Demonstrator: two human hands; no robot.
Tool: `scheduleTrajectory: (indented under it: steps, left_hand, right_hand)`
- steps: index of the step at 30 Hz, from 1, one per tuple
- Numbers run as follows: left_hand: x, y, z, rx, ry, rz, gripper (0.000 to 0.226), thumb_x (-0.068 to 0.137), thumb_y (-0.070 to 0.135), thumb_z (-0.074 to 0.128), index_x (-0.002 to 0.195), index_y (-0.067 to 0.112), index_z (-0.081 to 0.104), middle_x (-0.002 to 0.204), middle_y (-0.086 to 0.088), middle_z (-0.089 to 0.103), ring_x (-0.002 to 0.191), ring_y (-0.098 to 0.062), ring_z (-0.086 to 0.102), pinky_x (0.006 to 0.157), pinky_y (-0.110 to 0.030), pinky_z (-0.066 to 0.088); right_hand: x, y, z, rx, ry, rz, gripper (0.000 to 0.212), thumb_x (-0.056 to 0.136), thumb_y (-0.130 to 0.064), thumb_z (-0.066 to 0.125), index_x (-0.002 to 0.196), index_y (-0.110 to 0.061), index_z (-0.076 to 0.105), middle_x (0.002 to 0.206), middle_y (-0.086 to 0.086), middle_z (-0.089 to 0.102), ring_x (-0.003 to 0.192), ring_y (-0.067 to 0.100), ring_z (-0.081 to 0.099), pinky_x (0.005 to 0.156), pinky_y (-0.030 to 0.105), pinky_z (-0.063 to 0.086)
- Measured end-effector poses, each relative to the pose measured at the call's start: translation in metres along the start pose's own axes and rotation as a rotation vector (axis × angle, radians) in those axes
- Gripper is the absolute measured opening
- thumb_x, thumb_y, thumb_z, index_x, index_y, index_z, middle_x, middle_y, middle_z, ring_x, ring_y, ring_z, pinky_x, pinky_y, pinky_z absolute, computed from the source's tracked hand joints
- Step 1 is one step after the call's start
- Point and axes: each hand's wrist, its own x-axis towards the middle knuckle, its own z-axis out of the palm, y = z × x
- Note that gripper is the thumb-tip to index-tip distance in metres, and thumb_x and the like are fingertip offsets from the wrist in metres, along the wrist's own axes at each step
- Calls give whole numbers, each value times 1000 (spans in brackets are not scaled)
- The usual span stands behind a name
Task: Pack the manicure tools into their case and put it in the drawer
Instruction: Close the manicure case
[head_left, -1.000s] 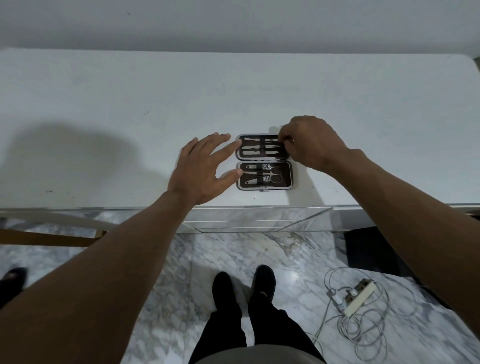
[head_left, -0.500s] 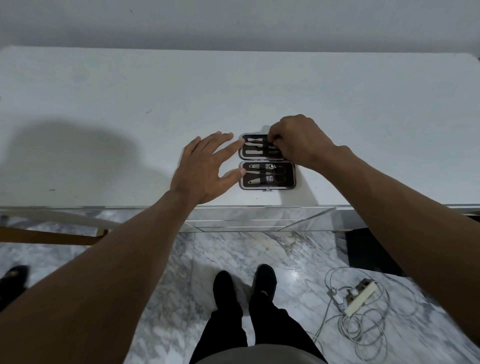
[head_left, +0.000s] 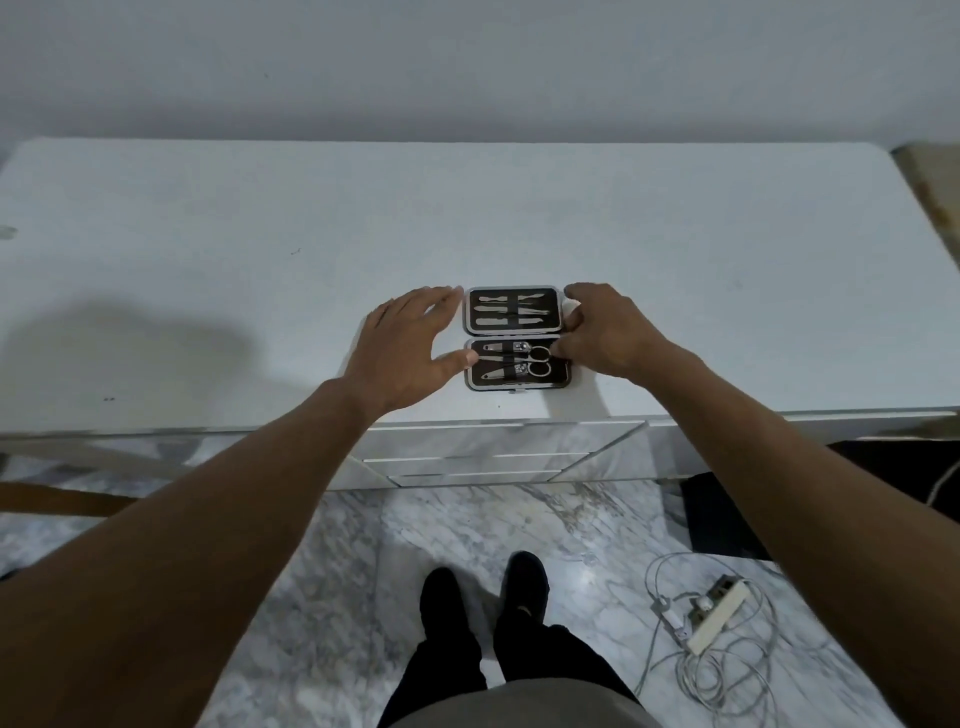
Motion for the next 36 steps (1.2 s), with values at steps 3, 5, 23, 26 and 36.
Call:
scheduleTrajectory:
  steps: [3, 5, 23, 26, 36]
  left_hand:
    - [-1, 11, -10, -57, -49, -97, 70, 89, 55, 57, 148, 22, 37, 146, -2, 38, 136, -22, 34, 111, -39, 31]
    - [-3, 22, -17, -125, -119, -141, 64, 92, 47, 59, 146, 17, 41, 135, -6, 43, 127, -23, 43, 106, -36, 38]
    - [22, 34, -26, -471, -69, -381, 12, 80, 2, 67, 91, -3, 68, 87, -6, 67, 85, -20, 61, 77, -28, 50]
    - [22, 35, -26, -570, -33, -434, 13, 79, -2, 68, 87, 8, 71, 93, -8, 71, 92, -25, 69, 85, -34, 57]
    - [9, 41, -27, -810, 76, -574, 47, 76, -3, 76, 120, 9, 66, 87, 3, 70, 92, -19, 70, 89, -38, 57]
  right_hand:
    - [0, -2, -4, 31, -46, 8, 28, 69, 0, 72, 70, -19, 52, 93, 10, 67, 89, 29, 63, 72, 32, 50]
    - [-3, -1, -5, 38, -82, -15, 29, 67, 7, 70, 67, -18, 55, 80, 5, 62, 79, 24, 58, 69, 29, 46]
    - [10, 4, 2, 182, -1, 25, 24, 59, 9, 70, 81, 10, 60, 70, 5, 54, 66, 17, 46, 66, 28, 41]
    - [7, 5, 5, 256, 30, 48, 34, 61, 11, 71, 93, 3, 68, 77, 4, 57, 72, 18, 51, 69, 29, 44]
    - [-7, -4, 15, 360, 186, 39, 55, 67, 11, 63, 117, -12, 61, 105, 1, 66, 109, 20, 62, 93, 34, 52]
